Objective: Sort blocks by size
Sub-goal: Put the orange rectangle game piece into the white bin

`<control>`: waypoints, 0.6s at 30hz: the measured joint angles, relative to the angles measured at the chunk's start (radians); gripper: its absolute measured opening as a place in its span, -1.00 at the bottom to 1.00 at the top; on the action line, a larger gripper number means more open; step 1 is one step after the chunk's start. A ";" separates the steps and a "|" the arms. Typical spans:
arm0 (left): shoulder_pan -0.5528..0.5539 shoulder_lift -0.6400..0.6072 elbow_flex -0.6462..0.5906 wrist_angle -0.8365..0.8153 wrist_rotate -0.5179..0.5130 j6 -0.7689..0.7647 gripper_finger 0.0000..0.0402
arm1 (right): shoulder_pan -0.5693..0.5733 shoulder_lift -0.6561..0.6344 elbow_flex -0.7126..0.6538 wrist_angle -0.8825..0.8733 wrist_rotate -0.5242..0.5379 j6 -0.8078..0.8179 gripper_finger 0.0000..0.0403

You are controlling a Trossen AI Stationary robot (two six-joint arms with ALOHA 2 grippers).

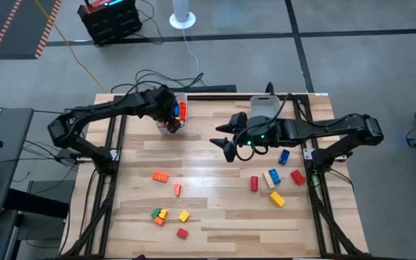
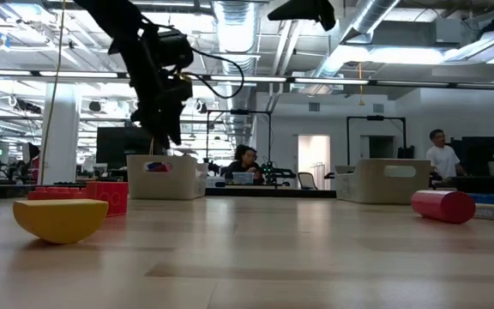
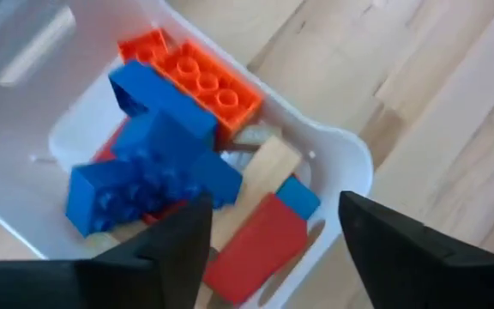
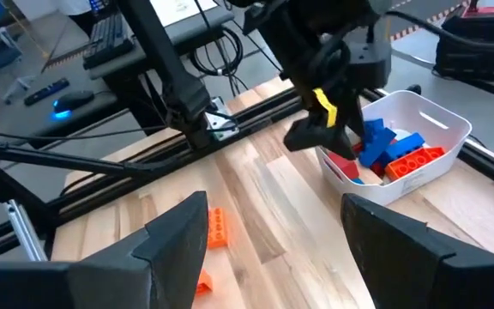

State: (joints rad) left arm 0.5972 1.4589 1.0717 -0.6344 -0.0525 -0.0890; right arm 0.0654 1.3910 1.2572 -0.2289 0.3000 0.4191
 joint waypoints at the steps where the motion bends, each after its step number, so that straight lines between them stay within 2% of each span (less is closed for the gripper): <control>1: 0.000 -0.007 0.017 -0.010 -0.001 0.002 0.29 | 0.000 -0.003 0.000 -0.002 0.000 0.000 0.44; 5: -0.017 -0.099 0.079 -0.092 0.030 0.075 0.34 | -0.002 -0.016 0.000 -0.012 0.000 0.004 0.44; 9: -0.139 -0.250 0.057 -0.151 0.116 0.170 0.29 | -0.002 -0.018 0.000 -0.037 0.001 0.040 0.44; 13: -0.327 -0.401 -0.071 -0.178 0.130 0.189 0.24 | 0.010 -0.014 0.000 -0.039 0.011 0.052 0.44; 18: -0.521 -0.526 -0.286 -0.087 0.130 0.038 0.22 | 0.030 -0.011 0.000 -0.041 0.045 0.053 0.44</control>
State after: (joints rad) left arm 0.0757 0.9330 0.7861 -0.7215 0.0772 -0.0506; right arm 0.0950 1.3804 1.2575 -0.2698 0.3451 0.4717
